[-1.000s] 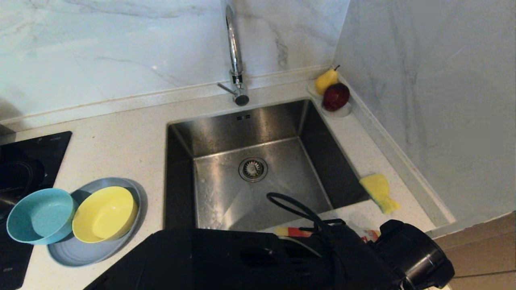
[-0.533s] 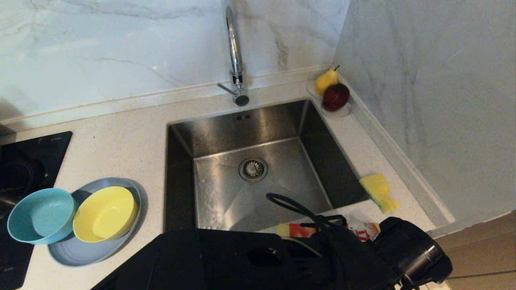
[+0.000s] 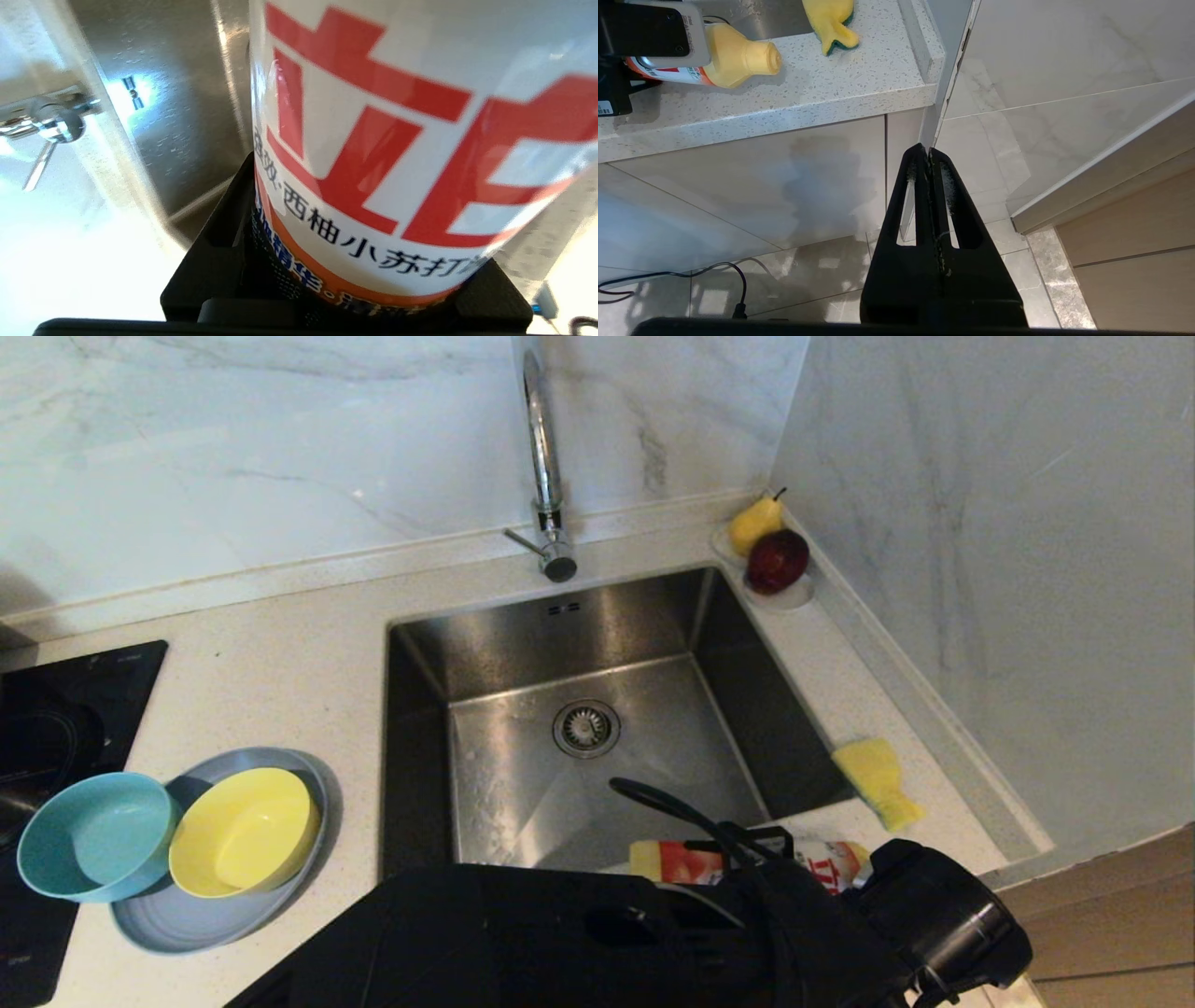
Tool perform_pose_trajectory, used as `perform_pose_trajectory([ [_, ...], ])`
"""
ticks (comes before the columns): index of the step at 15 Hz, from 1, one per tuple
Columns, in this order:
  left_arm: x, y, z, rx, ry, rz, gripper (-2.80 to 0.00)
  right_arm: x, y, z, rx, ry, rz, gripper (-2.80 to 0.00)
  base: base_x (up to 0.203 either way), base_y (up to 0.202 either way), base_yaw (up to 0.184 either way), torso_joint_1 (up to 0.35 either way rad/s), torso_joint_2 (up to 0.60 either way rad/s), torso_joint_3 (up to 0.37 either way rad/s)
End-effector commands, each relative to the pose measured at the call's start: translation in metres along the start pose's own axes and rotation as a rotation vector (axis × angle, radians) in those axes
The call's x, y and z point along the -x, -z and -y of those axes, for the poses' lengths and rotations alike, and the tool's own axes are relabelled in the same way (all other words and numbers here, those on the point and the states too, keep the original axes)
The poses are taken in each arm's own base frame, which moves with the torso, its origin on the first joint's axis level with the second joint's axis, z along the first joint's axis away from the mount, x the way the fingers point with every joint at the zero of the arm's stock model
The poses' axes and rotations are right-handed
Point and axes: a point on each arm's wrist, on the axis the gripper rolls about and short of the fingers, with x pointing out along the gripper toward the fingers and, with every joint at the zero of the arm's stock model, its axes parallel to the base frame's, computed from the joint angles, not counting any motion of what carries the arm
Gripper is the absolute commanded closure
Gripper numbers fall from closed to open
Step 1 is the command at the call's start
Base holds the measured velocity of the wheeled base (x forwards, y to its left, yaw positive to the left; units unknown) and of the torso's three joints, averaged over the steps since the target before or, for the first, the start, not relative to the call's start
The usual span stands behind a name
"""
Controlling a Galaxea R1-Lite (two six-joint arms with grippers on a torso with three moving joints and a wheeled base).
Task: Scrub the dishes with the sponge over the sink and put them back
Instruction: Squeeze it onto the sponge
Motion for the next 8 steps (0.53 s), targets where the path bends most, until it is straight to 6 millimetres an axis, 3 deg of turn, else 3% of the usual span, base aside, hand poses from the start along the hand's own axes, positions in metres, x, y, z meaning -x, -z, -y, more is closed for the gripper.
perform_pose_trajectory([
  [1,-0.003,0.0003,0.0029,-0.015,-0.014,-0.018,0.0,0.0001,-0.0004,0.0,0.0,0.0,0.002,0.0,0.0,0.0,0.0,0.0,0.0,0.0],
  [8,-0.0055,-0.0084,-0.0069,0.103,-0.071,0.017,0.0,0.0001,-0.0004,0.0,0.0,0.0,0.002,0.0,0.0,0.0,0.0,0.0,0.0,0.0],
])
